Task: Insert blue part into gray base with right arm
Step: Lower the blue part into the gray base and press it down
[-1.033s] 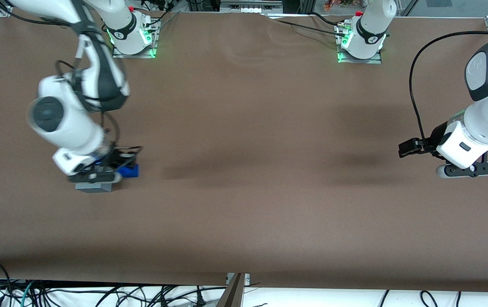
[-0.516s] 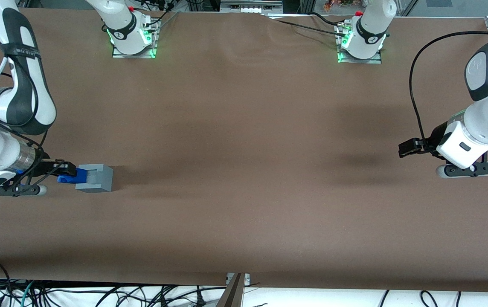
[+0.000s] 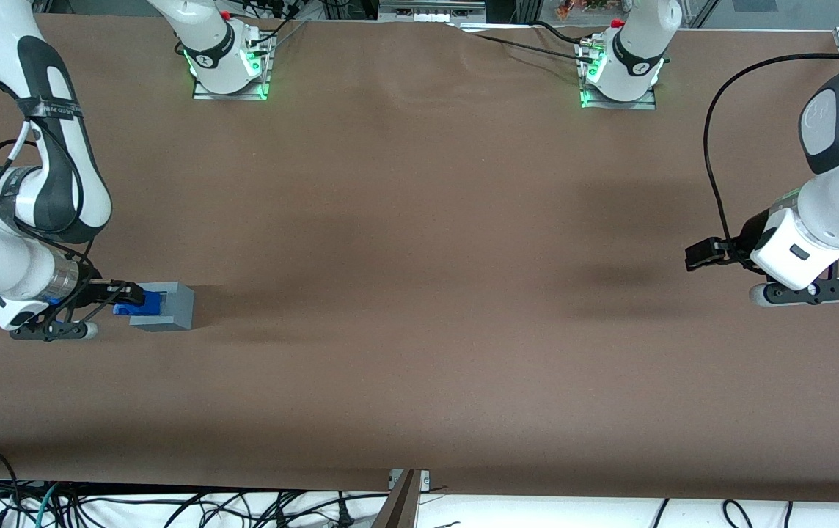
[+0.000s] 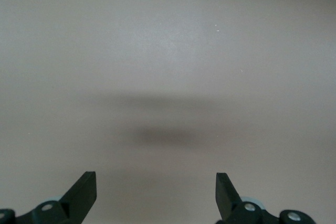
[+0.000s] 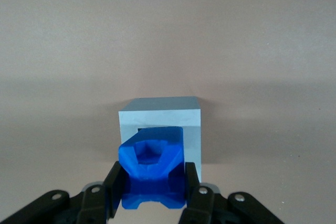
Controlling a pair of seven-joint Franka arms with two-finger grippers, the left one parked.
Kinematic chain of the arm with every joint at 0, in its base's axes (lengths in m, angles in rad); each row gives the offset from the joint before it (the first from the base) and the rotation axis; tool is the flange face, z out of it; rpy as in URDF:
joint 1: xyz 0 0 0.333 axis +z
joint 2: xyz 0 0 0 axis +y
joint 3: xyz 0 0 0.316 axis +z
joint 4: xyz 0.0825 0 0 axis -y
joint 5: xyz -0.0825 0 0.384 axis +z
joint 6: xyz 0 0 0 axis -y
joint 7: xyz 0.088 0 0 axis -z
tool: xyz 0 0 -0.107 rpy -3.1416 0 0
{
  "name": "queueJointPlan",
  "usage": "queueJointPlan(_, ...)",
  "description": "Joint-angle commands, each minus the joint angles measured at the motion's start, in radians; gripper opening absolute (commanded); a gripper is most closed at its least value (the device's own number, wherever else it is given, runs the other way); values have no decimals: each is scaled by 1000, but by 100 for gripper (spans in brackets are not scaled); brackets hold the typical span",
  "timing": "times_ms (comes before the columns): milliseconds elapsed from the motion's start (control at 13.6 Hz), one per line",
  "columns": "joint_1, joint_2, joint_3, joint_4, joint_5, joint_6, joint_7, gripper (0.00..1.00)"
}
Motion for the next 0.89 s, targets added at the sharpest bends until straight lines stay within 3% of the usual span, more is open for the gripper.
queueJointPlan(0, -7, -22, 8, -39, 16, 17, -9, 13)
queueJointPlan(738, -7, -23, 8, -93, 16, 104, -2, 14)
queueJointPlan(811, -7, -24, 8, -113, 16, 132, -2, 18)
